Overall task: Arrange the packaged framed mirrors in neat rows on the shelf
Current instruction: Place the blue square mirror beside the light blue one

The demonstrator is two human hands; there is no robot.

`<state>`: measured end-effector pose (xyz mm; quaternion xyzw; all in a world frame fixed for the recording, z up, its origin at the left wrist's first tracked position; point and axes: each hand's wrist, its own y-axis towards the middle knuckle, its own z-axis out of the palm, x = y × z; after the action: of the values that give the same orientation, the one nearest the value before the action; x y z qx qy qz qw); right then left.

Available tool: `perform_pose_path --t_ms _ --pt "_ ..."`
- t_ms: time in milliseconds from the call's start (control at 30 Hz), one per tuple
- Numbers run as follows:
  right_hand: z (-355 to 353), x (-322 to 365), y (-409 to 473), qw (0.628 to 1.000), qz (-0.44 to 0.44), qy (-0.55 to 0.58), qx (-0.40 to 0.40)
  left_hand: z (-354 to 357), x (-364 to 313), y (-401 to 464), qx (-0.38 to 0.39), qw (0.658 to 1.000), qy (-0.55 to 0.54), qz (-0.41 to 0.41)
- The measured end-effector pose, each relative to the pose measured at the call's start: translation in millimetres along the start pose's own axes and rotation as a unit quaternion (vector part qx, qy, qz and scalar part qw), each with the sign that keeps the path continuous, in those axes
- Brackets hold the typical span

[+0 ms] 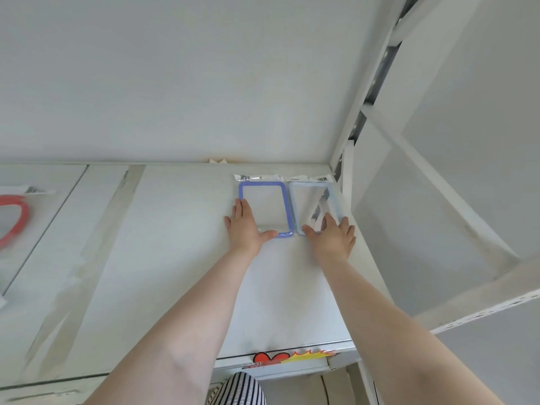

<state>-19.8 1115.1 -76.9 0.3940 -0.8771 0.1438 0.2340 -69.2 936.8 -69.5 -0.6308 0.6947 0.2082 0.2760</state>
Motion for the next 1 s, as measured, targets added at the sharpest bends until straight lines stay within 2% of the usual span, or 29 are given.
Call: perform_pose_path --t_ms 400,600,733,1000 --pt "-5.4 3.2 -2.3 1.000 0.001 -0.007 0.008 -1.9 -1.4 4.8 0.026 1.000 0.011 0.001" --pt "-26.5 9.3 -19.3 0.998 -0.058 0.010 -0.011 -18.6 -9.7 -6.9 -0.011 1.000 0.001 0.024" --pt "-53.3 22.3 -47.1 0.992 -0.115 0.038 0.045 -43.8 -20.3 -34.8 0.012 0.998 0.038 0.055" --pt "-89.9 33.5 -124.7 0.975 -0.181 -0.017 0.126 -91.8 -28.6 -113.1 0.071 0.980 0.140 0.120"
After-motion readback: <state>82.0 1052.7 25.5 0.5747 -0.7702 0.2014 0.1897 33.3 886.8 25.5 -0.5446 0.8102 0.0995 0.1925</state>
